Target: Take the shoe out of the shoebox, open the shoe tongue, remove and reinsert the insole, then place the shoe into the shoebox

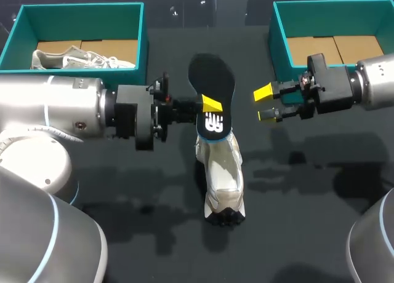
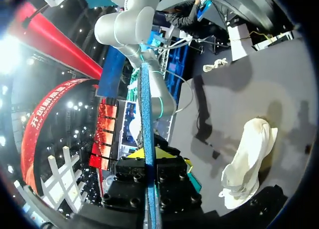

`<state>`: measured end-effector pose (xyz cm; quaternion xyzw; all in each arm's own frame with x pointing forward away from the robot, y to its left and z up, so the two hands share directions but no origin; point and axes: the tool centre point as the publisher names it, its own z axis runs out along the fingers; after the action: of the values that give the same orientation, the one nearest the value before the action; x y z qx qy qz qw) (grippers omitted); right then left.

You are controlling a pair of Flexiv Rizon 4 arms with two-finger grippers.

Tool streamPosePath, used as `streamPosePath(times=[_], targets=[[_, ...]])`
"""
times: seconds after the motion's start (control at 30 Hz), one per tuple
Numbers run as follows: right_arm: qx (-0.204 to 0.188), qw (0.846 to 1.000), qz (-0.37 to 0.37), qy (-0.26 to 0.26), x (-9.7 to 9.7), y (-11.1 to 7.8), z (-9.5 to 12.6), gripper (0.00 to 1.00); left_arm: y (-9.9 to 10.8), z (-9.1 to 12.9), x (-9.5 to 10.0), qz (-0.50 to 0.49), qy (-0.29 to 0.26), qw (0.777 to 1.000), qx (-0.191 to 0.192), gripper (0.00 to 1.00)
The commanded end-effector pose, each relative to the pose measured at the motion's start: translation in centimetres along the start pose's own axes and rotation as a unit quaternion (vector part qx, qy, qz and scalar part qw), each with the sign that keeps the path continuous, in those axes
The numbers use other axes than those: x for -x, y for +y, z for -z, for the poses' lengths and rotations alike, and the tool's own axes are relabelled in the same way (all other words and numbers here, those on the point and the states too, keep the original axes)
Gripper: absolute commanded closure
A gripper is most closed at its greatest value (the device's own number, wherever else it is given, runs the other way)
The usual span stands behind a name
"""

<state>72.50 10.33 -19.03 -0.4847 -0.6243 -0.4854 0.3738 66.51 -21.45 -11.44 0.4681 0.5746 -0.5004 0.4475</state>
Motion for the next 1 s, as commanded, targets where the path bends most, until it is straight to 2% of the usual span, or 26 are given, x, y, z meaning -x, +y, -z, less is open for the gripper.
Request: streamPosePath(times=[0.03, 0.17, 0.3, 0.47, 0.63, 1.0], targets=[[0.0, 1.0, 0.0, -0.001, 0.0, 0.0, -0.2, 0.0, -0.4, -0.5, -0.4, -0.1, -0.017, 0.995, 0.024, 1.0], [0.0, 1.0, 0.0, -0.001, 0.0, 0.0, -0.2, 0.0, -0.4, -0.5, -0.4, -0.1, -0.017, 0.995, 0.024, 1.0], [-0.005, 1.0, -0.019, 0.012, -0.5, 0.7, -0.4, 0.0, 0.4, -1.0, -1.6, -0.14, -0.016, 0.99, 0.027, 1.0], [-0.015, 0.999, -0.045, 0.027, -0.8, 1.1, -0.8, 0.0, 1.8, -1.5, -3.3, -0.126, -0.004, 0.992, 0.025, 1.0], [-0.014, 0.999, -0.039, 0.031, -1.0, 1.4, -1.2, 0.0, 2.9, -1.8, -4.5, -0.119, -0.001, 0.993, 0.027, 1.0], [-0.022, 0.999, -0.033, 0.035, -1.1, 2.1, -3.4, 0.0, 4.4, -2.6, -5.7, -0.082, -0.034, 0.996, 0.011, 1.0]])
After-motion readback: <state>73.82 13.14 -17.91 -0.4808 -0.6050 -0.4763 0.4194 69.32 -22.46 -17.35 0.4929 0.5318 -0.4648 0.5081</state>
